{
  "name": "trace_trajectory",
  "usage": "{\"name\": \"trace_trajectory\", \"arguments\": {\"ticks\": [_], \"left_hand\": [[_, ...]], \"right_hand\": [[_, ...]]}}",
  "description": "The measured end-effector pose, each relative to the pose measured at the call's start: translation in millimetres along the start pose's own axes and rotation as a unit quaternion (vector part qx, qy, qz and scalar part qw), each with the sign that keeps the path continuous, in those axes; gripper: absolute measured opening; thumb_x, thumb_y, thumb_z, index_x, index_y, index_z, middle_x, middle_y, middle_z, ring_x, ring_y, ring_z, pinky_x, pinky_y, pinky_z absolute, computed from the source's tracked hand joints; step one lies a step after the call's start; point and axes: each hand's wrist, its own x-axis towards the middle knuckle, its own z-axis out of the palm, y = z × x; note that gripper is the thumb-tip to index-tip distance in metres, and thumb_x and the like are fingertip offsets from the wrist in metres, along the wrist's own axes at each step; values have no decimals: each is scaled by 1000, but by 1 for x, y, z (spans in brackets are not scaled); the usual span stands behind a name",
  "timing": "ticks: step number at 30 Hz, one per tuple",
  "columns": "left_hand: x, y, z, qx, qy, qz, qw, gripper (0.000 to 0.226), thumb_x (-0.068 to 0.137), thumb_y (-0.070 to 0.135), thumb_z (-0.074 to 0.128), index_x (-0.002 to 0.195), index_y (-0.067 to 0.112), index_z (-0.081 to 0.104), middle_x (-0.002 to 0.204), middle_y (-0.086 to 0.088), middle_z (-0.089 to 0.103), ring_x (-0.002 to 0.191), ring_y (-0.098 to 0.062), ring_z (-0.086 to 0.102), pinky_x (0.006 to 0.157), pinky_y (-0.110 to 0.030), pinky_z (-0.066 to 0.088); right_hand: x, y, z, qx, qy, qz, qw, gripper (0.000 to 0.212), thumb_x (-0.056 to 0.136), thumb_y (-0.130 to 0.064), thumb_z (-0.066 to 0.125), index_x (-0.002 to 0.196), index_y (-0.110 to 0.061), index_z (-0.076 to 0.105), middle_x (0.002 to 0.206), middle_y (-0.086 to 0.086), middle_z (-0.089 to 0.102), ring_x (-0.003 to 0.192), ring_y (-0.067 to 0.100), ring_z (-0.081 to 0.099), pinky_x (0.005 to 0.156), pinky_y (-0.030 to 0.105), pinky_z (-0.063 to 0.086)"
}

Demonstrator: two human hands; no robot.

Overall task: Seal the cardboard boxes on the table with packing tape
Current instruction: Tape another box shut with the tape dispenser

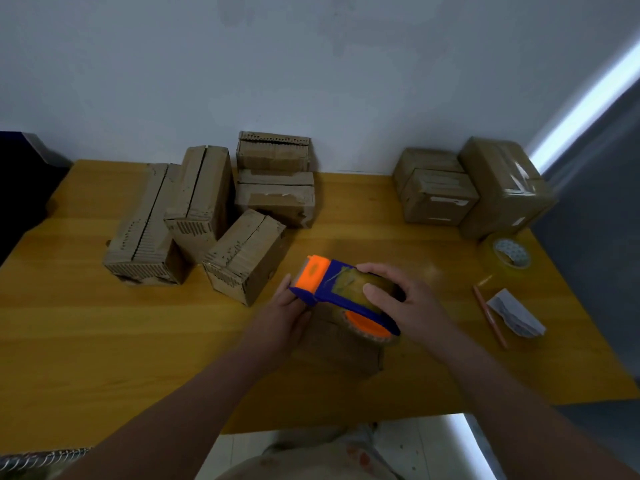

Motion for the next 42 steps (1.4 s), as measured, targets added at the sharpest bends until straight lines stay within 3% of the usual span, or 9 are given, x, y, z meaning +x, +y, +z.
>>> {"name": "trace_trajectory", "arguments": {"ticks": [3, 5, 8, 13, 18, 21, 26, 36, 42], "left_hand": [[-1, 8, -8, 9, 56, -63, 996, 35, 93, 22, 59, 127, 18, 61, 155, -2, 25, 146, -26, 7, 113, -41, 16], [-1, 16, -20, 35, 125, -138, 982, 33, 90, 17, 63, 123, 16, 64, 148, -7, 38, 141, -27, 27, 109, -39, 28], [2, 28, -40, -60, 188, -250, 948, 24, 96, 18, 56, 117, 12, 65, 116, -7, 62, 104, -20, 58, 86, -31, 46], [14, 54, -66, -448, 45, -442, 775, 32, 98, 33, 51, 101, 3, 63, 82, -14, 69, 73, -23, 66, 59, -31, 53], [18, 54, -60, -517, -13, -458, 723, 16, 94, 18, 57, 91, 4, 64, 70, -10, 60, 62, -17, 59, 56, -29, 51], [20, 51, -57, -483, 35, -450, 750, 15, 92, -3, 50, 94, 5, 63, 71, -10, 57, 61, -16, 54, 51, -26, 53], [17, 47, -55, -381, 96, -403, 827, 16, 95, 9, 56, 81, 8, 62, 69, -7, 59, 59, -15, 53, 51, -22, 48], [-11, 24, -49, -268, 181, -387, 864, 25, 90, 21, 66, 71, 5, 67, 74, -12, 66, 66, -23, 59, 65, -36, 54], [-13, 13, -35, -207, 197, -397, 872, 33, 89, 32, 67, 63, 10, 67, 63, -8, 64, 61, -24, 58, 66, -44, 53]], "right_hand": [[-4, 4, -1, -3, -15, 1, 1000, 25, 94, -33, 58, 109, -52, 58, 120, -18, 51, 98, 5, 60, 69, 19, 53], [-5, 6, -2, 2, -15, -5, 1000, 26, 93, -35, 58, 109, -55, 59, 122, -17, 52, 97, 3, 61, 71, 22, 55], [-7, 7, -4, -3, -22, -3, 1000, 26, 91, -41, 57, 108, -60, 57, 124, -18, 51, 101, 7, 60, 77, 32, 58], [-8, 7, -6, 4, -27, 2, 1000, 33, 78, -52, 55, 110, -56, 59, 126, -16, 50, 103, 11, 61, 79, 33, 59], [-9, 10, -9, 21, -42, -13, 999, 39, 75, -48, 76, 109, -56, 59, 117, -27, 54, 100, -1, 61, 75, 24, 57], [-7, 10, -11, -30, -56, -28, 998, 58, 62, -51, 82, 111, -61, 54, 118, -32, 51, 104, -4, 57, 76, 19, 54], [-2, 5, -13, -119, -78, -49, 989, 63, 60, -56, 80, 114, -65, 49, 127, -28, 47, 111, 0, 53, 84, 23, 53], [6, 11, -19, -272, -96, -87, 953, 53, 60, -73, 56, 110, -68, 40, 118, -7, 55, 100, 6, 55, 81, 26, 51], [11, 8, -14, -324, -108, -64, 938, 66, 68, -69, 61, 130, -56, 44, 117, -8, 51, 100, 6, 51, 83, 30, 49]]}}
